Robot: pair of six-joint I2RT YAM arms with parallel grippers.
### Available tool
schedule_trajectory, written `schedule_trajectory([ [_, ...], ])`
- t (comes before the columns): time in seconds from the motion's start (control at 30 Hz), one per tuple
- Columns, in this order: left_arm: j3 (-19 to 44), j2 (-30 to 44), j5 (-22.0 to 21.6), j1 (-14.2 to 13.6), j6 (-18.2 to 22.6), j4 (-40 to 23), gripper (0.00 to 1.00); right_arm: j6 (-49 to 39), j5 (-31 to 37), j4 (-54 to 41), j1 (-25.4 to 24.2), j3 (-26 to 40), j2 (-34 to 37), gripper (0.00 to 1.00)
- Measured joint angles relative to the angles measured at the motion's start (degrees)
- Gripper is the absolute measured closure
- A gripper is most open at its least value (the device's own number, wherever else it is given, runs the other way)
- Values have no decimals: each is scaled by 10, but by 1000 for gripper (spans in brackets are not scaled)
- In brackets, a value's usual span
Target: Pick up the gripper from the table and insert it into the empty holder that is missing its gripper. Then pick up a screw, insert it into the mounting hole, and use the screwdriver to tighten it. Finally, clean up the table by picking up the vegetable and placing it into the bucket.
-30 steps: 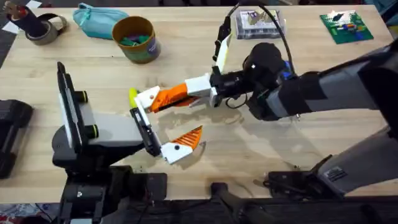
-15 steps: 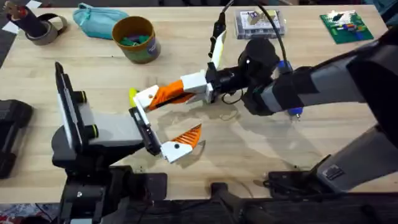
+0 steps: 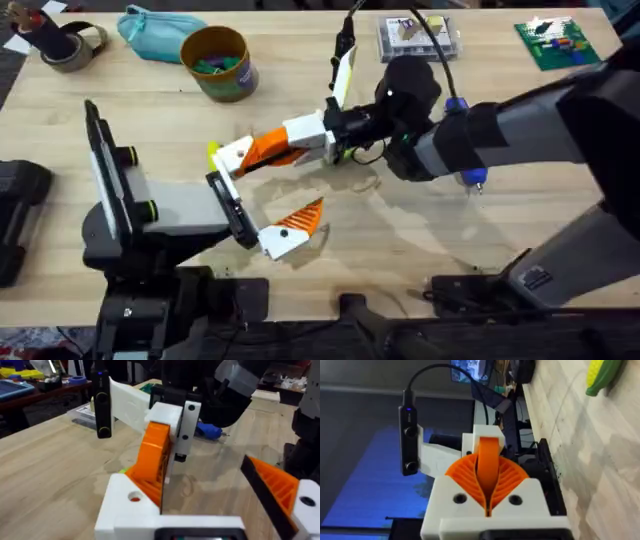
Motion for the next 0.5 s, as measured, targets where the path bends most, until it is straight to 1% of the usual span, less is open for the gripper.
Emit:
schedule_trajectory([
  [0.13, 0, 0, -1, 1, -2, 0, 12, -13, -7, -21, 2, 12, 0, 987],
  [0.5, 2, 0, -6, 1, 7, 1, 12, -42, -28, -40, 0, 29, 0, 985],
])
